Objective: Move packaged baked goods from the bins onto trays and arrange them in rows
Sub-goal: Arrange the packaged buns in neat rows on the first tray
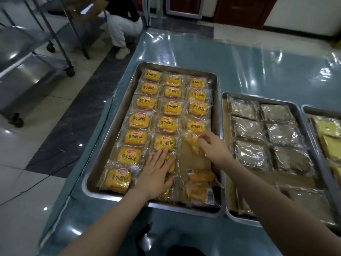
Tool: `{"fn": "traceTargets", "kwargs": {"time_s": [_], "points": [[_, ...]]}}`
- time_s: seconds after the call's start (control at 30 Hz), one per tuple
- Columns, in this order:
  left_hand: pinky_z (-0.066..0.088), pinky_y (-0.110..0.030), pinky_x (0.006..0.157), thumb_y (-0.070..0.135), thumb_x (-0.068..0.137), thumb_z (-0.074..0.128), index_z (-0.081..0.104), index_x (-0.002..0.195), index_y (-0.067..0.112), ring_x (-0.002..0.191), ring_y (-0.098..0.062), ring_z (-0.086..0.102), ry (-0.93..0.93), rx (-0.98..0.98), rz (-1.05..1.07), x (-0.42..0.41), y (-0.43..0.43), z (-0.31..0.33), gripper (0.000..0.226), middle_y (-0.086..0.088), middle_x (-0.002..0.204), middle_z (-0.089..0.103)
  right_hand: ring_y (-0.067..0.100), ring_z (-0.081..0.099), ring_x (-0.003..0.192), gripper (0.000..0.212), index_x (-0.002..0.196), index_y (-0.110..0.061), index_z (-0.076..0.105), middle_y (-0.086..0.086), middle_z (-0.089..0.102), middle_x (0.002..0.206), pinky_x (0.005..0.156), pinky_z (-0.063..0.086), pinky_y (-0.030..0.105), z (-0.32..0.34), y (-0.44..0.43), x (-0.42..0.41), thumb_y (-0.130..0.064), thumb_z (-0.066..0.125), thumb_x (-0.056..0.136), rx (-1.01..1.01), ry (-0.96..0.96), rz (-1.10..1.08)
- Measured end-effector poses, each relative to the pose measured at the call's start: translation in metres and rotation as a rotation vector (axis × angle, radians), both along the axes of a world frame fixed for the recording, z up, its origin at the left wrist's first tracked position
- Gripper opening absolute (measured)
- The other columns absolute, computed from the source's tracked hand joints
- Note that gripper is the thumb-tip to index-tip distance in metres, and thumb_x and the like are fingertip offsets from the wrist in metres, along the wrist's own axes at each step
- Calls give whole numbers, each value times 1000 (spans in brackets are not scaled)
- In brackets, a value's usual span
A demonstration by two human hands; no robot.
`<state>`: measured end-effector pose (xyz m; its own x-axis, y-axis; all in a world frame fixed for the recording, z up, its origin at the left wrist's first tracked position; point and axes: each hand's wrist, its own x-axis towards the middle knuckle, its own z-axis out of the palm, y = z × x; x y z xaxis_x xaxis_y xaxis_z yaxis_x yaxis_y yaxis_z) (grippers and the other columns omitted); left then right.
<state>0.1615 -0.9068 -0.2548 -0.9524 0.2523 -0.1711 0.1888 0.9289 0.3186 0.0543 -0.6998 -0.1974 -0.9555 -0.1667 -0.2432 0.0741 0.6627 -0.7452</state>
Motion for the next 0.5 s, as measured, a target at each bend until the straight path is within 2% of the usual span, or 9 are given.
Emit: {"fn": "traceTargets", "kwargs": {"time_s": [0.1,0.2,0.3,0.33,0.4,0.47,0.5], "points": [[-21,-34,108,53,93,36,-18,142,41,132,-10,-39,1,-21,1,0,-1,-1,73,5,150,-33,14,67,76,31,90,-22,65,-1,70,82,65,54,33,4,-4,0,-38,40,98,-264,-170,-145],[-19,-35,110,53,92,35,-20,140,42,132,-9,-39,4,-26,0,0,-1,-2,74,6,150,-34,12,71,76,49,96,-22,66,-3,74,80,64,55,29,4,-9,6,-57,32,96,-384,-371,-247],[-19,-35,110,53,92,36,-19,141,43,132,-9,-39,6,-25,6,0,1,1,75,6,151,-32,27,69,95,75,108,-21,66,9,73,99,89,53,46,1,-10,9,-78,27,80,-481,-490,-267],[-19,-35,110,52,92,37,-18,141,42,133,-10,-38,6,-28,3,0,1,2,74,6,151,-31,30,68,97,80,108,-21,66,12,72,102,91,52,48,2,-11,10,-81,29,72,-506,-504,-235],[-19,-35,110,52,92,38,-13,144,39,135,-12,-35,5,-35,-3,0,1,4,74,4,152,-29,28,70,88,83,107,-19,65,12,72,99,83,55,42,5,-13,12,-83,35,63,-478,-474,-153],[-19,-35,110,51,92,39,-5,148,35,136,-13,-33,1,-38,-1,1,1,5,73,4,153,-27,19,69,85,79,114,-17,59,2,68,102,77,55,37,5,-12,13,-80,44,69,-242,-309,-24],[-19,-35,110,51,92,39,-3,149,34,136,-13,-32,-2,-37,2,0,1,5,73,4,153,-26,15,66,92,73,121,-18,54,-4,64,110,79,53,35,2,-11,13,-74,50,75,-118,-211,18]]}}
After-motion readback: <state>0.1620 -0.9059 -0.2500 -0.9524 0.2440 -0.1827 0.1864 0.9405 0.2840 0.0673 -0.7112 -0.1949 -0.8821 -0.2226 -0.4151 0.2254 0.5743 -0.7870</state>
